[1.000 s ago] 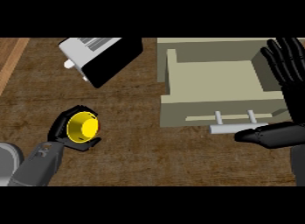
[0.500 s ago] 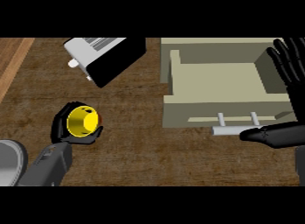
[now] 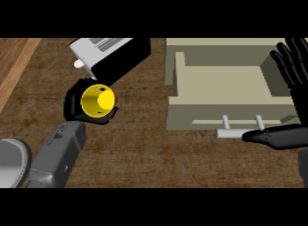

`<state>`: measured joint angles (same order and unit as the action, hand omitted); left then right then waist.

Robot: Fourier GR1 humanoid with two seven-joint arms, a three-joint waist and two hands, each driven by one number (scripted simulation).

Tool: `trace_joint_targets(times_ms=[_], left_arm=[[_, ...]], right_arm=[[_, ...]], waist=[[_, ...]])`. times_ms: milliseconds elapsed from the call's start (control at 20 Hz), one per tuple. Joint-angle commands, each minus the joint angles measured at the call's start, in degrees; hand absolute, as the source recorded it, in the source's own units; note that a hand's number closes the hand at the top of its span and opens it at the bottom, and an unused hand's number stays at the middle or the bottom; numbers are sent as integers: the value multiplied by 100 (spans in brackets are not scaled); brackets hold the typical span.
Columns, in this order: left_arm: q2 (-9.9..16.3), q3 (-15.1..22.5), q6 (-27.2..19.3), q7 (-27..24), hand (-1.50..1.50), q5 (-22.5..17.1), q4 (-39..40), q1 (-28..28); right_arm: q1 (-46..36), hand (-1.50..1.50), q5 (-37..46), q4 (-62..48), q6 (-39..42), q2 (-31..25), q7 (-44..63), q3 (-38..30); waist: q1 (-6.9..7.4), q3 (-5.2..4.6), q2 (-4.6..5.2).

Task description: Pick up the cup, place it into the drawer and close the drawer

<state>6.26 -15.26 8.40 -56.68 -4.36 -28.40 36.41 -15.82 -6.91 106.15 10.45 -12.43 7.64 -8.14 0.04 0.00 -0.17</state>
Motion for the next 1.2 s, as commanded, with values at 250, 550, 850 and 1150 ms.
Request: trace_joint_targets(times_ms=[250,550,850,1150], left_arm=[[-447,562,-342,1764,150,-10,-1716,876],[-621,1185,-1333,2873,150,-146,-1955,1756],[-625,1810,-2483,3519,150,-590,-1347,3025],[-625,2002,-2737,4291,150,-771,-138,3938]], right_arm=[[342,-150,58,-1,116,-96,-223,-140],[-68,-150,7,137,-96,-17,200,-71],[31,-150,-86,-226,123,-78,-246,-212],[5,-150,112,-179,28,128,-283,85]], waist=[[53,6,-32],[-58,0,-11],[-224,3,36],[-309,5,70]])
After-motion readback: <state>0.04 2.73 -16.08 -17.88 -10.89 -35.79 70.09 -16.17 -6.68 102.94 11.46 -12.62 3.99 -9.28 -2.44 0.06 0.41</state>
